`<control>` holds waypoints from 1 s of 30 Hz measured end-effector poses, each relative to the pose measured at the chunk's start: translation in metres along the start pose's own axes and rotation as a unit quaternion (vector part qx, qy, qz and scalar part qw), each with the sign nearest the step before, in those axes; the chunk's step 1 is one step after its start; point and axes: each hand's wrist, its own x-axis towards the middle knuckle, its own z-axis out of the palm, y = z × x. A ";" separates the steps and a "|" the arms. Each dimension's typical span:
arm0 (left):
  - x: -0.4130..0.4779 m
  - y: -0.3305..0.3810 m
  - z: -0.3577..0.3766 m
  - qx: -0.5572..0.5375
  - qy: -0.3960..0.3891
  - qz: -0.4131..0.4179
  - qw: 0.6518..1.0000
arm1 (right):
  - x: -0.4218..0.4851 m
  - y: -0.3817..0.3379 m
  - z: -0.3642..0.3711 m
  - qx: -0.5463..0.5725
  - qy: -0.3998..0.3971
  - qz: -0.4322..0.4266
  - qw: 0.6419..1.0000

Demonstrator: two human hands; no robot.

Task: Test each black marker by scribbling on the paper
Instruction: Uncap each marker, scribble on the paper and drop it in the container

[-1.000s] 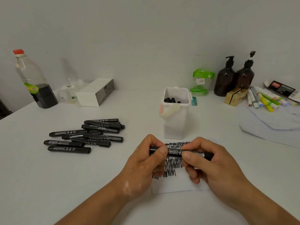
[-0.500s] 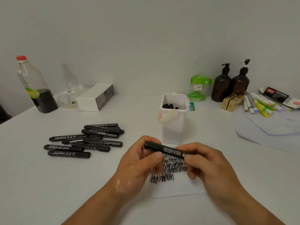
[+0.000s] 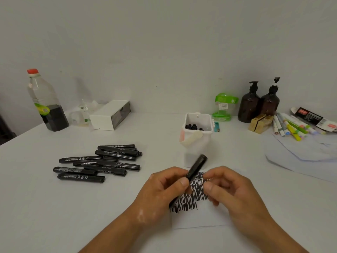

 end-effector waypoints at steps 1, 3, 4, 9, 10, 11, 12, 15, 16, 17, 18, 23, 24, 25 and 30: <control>0.000 0.000 -0.001 0.026 -0.007 0.001 1.000 | 0.000 -0.001 -0.001 0.019 -0.003 0.002 1.000; -0.001 -0.002 -0.002 0.056 -0.025 -0.003 0.998 | -0.001 -0.002 -0.001 0.042 -0.014 0.006 0.999; -0.001 -0.003 -0.002 0.067 -0.032 -0.004 0.997 | -0.001 -0.003 -0.001 0.042 -0.018 0.004 0.999; -0.001 -0.005 -0.002 0.088 -0.042 -0.017 0.995 | 0.000 0.000 -0.005 0.015 -0.007 -0.027 0.999; -0.001 -0.005 -0.003 0.084 -0.037 -0.022 0.996 | 0.001 0.000 -0.009 0.020 0.002 -0.035 0.999; 0.000 -0.005 -0.004 0.074 -0.029 -0.025 0.997 | 0.001 0.000 -0.014 0.024 0.017 -0.045 0.999; 0.001 -0.005 -0.006 0.060 -0.018 -0.026 0.998 | 0.002 -0.001 -0.021 0.028 0.039 -0.053 0.997; 0.003 -0.003 -0.013 0.022 0.023 -0.029 0.999 | 0.004 -0.010 -0.043 0.042 0.115 -0.076 0.990; 0.005 -0.003 -0.017 0.019 0.034 -0.030 0.999 | 0.006 -0.017 -0.050 0.043 0.141 -0.088 0.985; 0.006 -0.003 -0.020 0.015 0.047 -0.031 0.998 | 0.009 -0.027 -0.056 0.032 0.170 -0.103 0.980; 0.006 -0.003 -0.022 0.011 0.059 -0.032 0.998 | 0.012 -0.038 -0.061 0.010 0.197 -0.119 0.973; 0.009 -0.005 -0.025 0.007 0.091 -0.031 0.995 | 0.040 -0.114 -0.065 -0.159 0.222 -0.177 0.946; 0.009 -0.006 -0.025 0.006 0.091 -0.032 0.995 | 0.049 -0.127 -0.064 -0.202 0.218 -0.182 0.937; 0.009 -0.006 -0.024 0.004 0.091 -0.034 0.995 | 0.060 -0.137 -0.063 -0.253 0.213 -0.186 0.925; 0.009 -0.006 -0.024 -0.001 0.097 -0.036 0.995 | 0.110 -0.169 -0.043 -0.519 0.137 -0.175 0.825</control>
